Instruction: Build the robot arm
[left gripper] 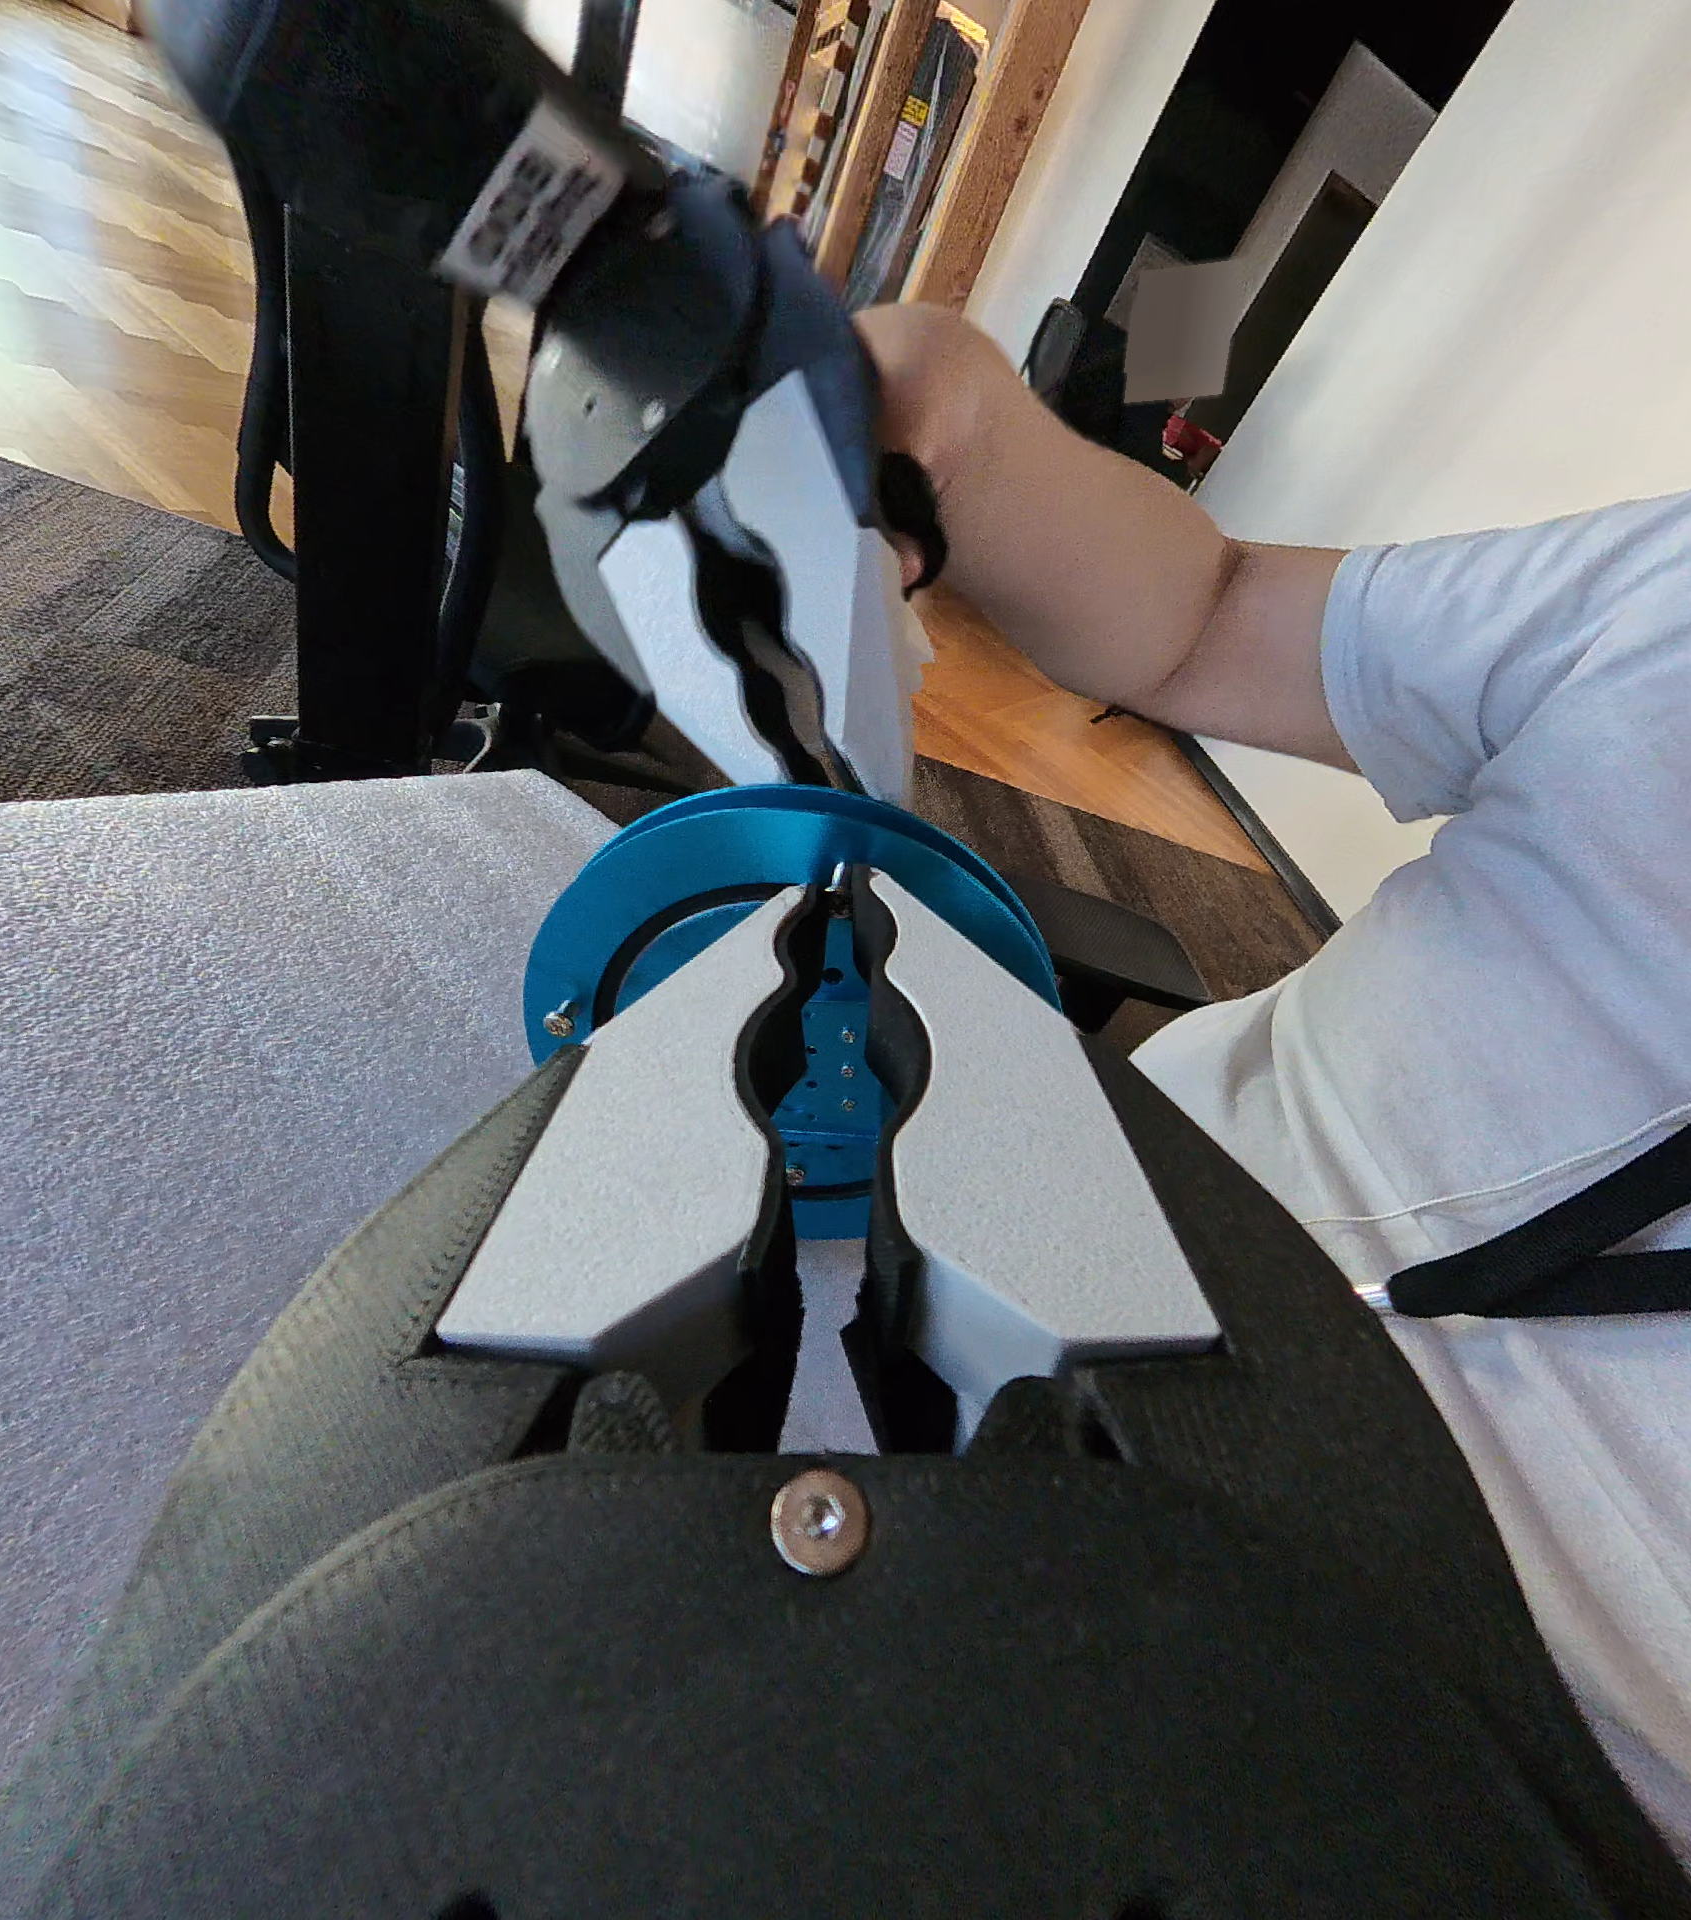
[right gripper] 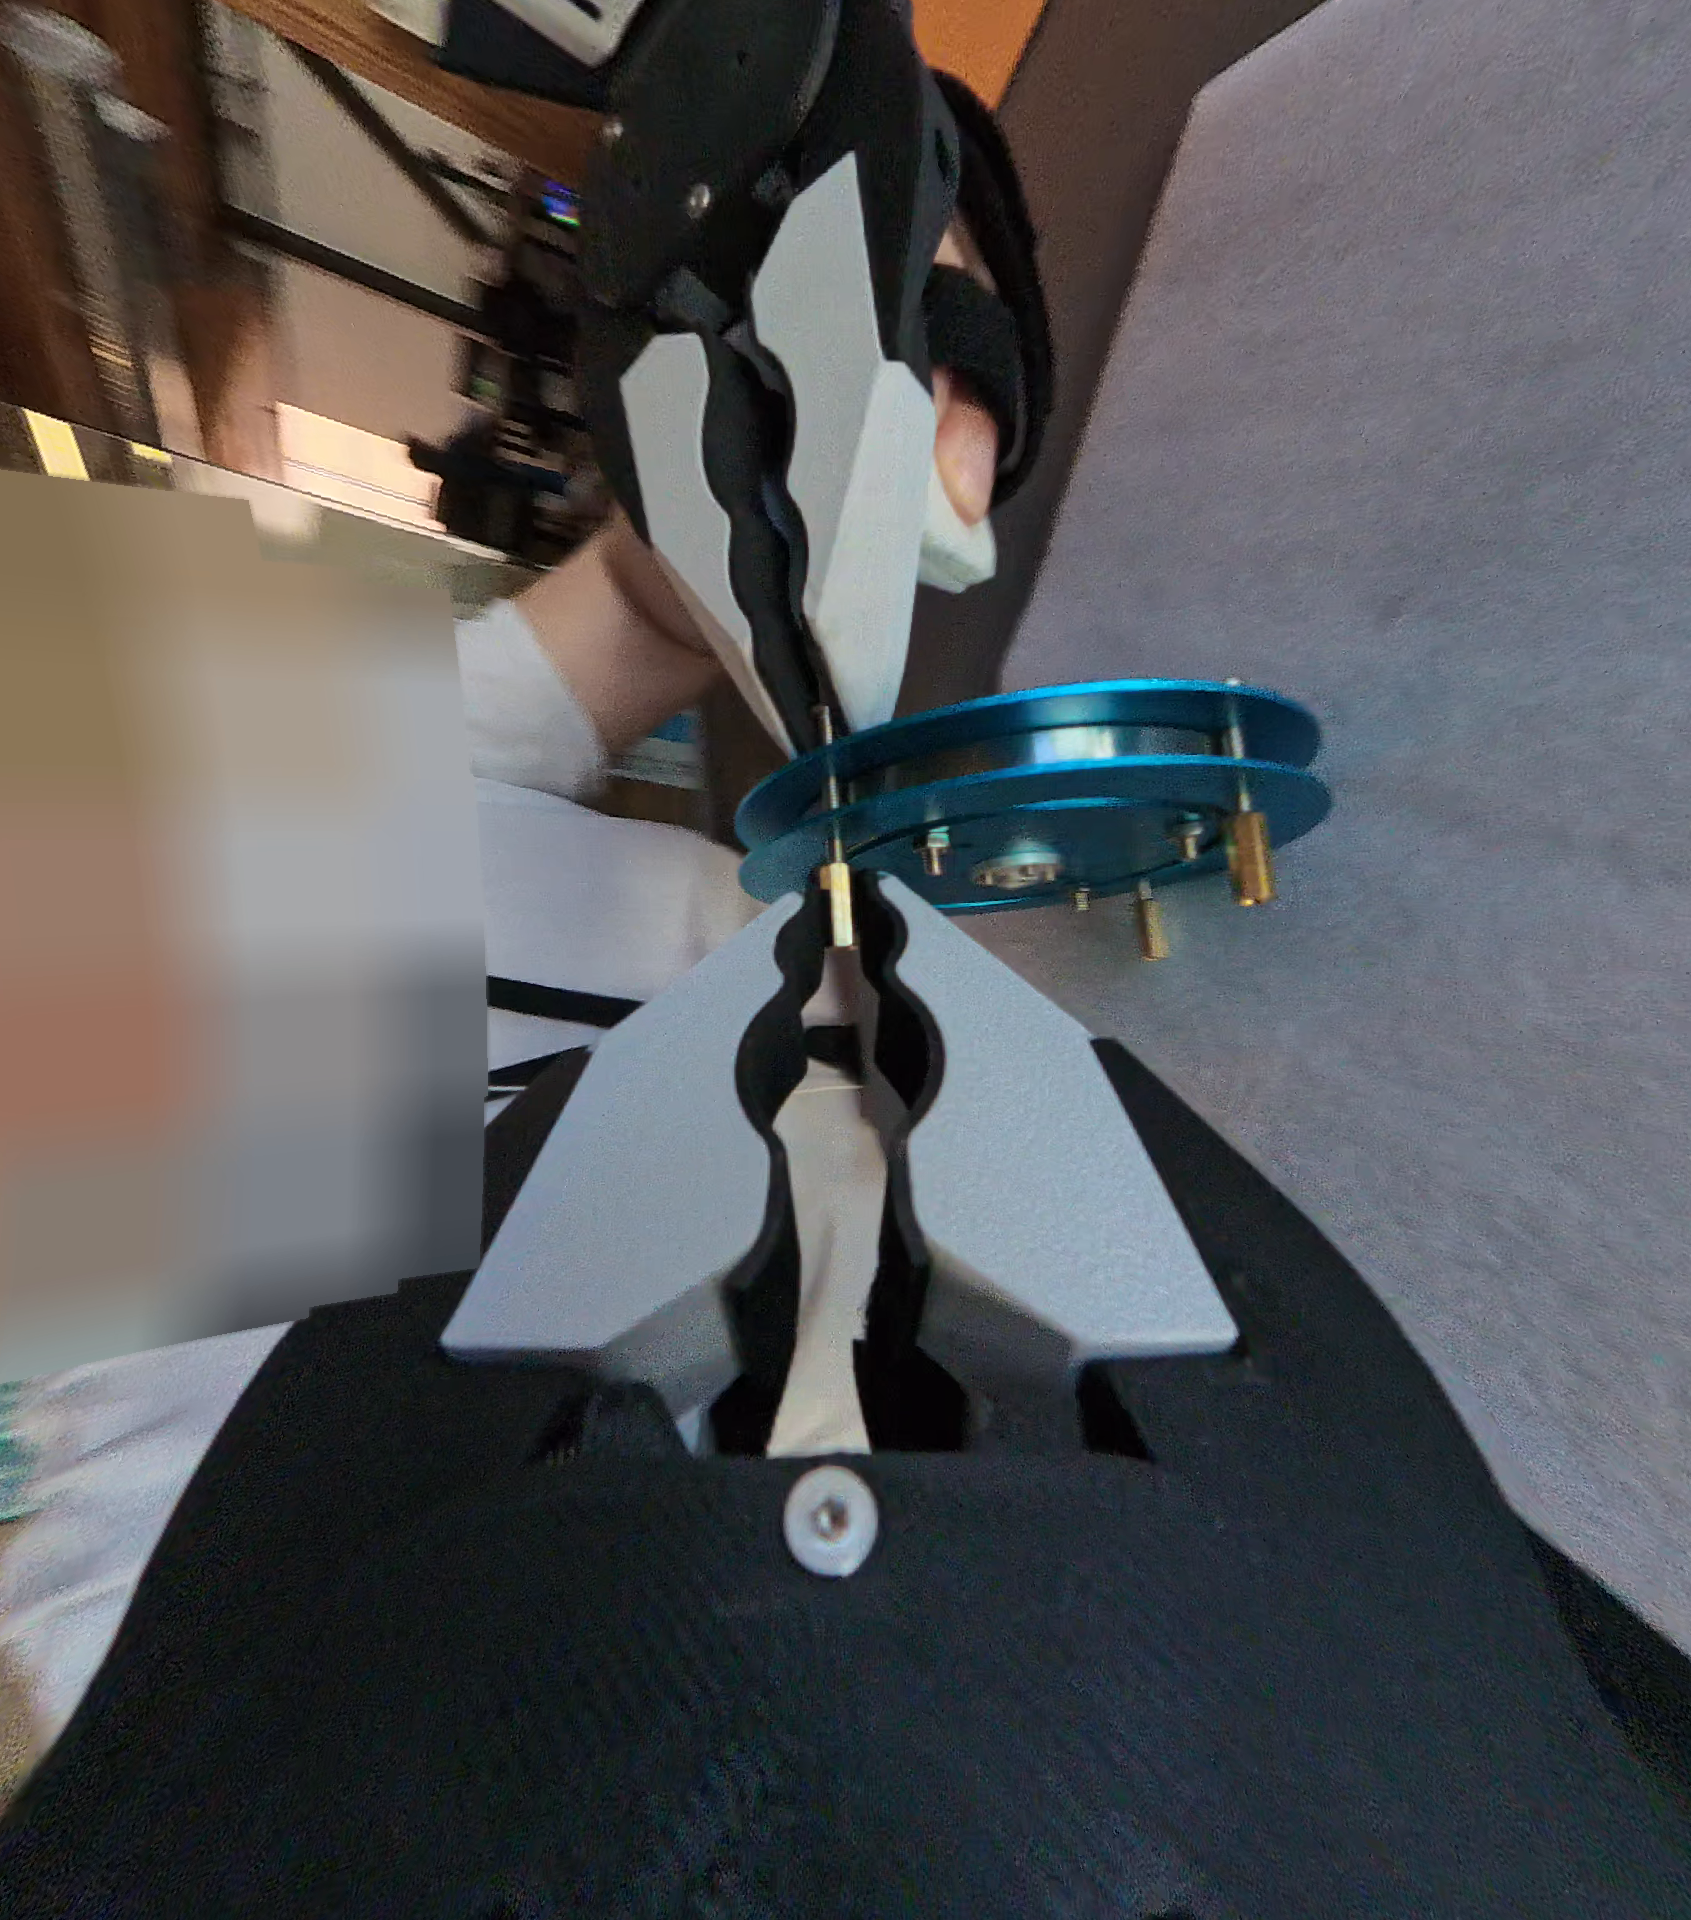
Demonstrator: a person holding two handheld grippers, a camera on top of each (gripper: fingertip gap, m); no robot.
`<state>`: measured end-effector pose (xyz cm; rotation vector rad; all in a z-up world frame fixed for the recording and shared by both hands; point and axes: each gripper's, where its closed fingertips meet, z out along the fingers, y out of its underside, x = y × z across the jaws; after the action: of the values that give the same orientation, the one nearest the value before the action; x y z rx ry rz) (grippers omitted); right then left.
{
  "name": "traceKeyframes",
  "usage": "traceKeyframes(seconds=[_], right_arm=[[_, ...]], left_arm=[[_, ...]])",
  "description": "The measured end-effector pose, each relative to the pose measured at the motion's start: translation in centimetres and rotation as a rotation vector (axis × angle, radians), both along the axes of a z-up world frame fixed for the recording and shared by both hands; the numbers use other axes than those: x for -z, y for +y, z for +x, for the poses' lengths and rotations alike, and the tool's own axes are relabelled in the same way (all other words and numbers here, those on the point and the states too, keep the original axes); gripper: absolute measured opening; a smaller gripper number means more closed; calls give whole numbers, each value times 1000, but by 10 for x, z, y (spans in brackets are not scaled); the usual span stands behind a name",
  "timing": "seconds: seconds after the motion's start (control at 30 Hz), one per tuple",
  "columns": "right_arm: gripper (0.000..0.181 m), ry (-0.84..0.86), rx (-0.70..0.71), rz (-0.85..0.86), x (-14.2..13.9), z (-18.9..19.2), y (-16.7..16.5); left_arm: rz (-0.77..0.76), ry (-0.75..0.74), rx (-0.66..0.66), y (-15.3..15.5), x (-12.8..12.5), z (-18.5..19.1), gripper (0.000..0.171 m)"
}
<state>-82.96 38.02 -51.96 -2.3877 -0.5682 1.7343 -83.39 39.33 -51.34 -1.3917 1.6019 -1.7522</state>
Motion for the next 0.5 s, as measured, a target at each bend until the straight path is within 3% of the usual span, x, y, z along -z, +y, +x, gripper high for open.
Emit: traceKeyframes(seconds=[0.13, 0.2, 0.3, 0.33, 0.4, 0.5], right_arm=[[6, 255, 23, -167, -4, 0, 2], [6, 234, 27, -4, -4, -1, 3], [18, -76, 26, 546, 1, 4, 9], [36, -212, 40, 752, -1, 6, 14], [35, -443, -15, 1097, -7, 5, 10], [24, -808, -125, 1306, 4, 9, 11]], left_arm=[[20, 3, -9, 0, 1, 0, 3], [26, 6, -11, 1, 1, -1, 3], [23, 6, -11, 0, 1, -1, 3], [22, 6, -11, 0, 1, -1, 4], [20, 8, -12, 0, 1, -1, 3], [14, 9, -14, 1, 1, -1, 4]])
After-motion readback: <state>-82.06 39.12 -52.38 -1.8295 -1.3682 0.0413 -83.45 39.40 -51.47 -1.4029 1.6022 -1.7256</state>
